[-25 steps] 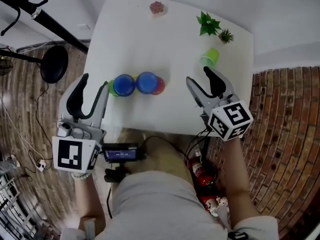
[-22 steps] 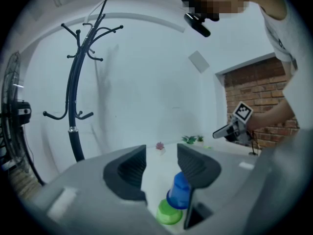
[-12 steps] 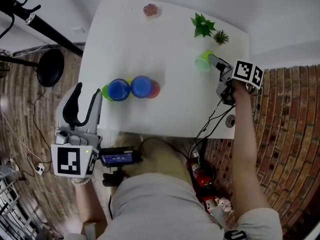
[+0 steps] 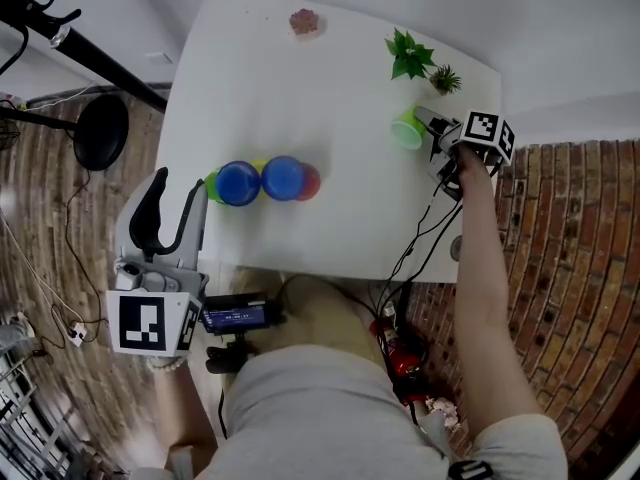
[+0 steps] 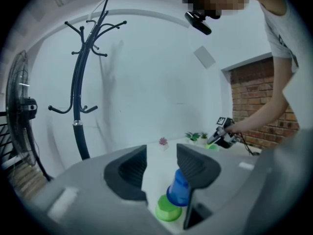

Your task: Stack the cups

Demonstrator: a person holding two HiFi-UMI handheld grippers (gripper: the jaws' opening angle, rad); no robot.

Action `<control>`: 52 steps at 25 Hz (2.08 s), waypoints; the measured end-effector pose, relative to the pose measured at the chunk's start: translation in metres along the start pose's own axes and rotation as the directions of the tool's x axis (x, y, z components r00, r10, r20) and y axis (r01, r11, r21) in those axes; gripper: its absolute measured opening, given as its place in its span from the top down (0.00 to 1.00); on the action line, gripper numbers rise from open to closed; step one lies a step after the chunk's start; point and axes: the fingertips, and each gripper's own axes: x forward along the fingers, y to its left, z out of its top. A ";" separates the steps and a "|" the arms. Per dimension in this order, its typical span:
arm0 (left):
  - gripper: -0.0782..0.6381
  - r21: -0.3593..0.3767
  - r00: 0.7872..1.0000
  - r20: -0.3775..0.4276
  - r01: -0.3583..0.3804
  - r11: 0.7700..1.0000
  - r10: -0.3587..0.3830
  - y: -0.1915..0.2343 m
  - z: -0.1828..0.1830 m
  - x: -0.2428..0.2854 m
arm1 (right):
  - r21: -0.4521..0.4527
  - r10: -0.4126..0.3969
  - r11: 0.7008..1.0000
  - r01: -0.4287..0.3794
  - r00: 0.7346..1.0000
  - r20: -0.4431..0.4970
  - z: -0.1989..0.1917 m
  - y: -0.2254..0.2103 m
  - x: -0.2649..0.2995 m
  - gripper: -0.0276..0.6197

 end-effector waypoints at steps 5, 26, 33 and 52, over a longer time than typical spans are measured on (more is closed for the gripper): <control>0.63 -0.003 1.000 -0.004 -0.011 1.000 0.011 0.004 0.000 0.002 | -0.024 0.007 1.000 -0.008 0.998 -0.063 -0.002 0.012 0.016 0.57; 0.67 0.042 0.993 0.051 0.108 0.993 -0.110 -0.001 0.034 0.006 | -0.528 0.549 0.720 -0.450 0.835 0.037 -0.053 0.240 -0.054 0.63; 0.76 0.078 0.948 -0.030 0.317 0.945 -0.316 -0.026 0.042 0.023 | -0.613 0.668 0.597 -0.517 0.744 0.023 -0.099 0.309 -0.077 0.63; 0.90 0.245 0.899 -0.095 0.437 0.866 -0.427 -0.045 0.023 0.047 | -0.790 0.701 0.414 -0.452 0.712 -0.039 -0.173 0.351 -0.075 0.63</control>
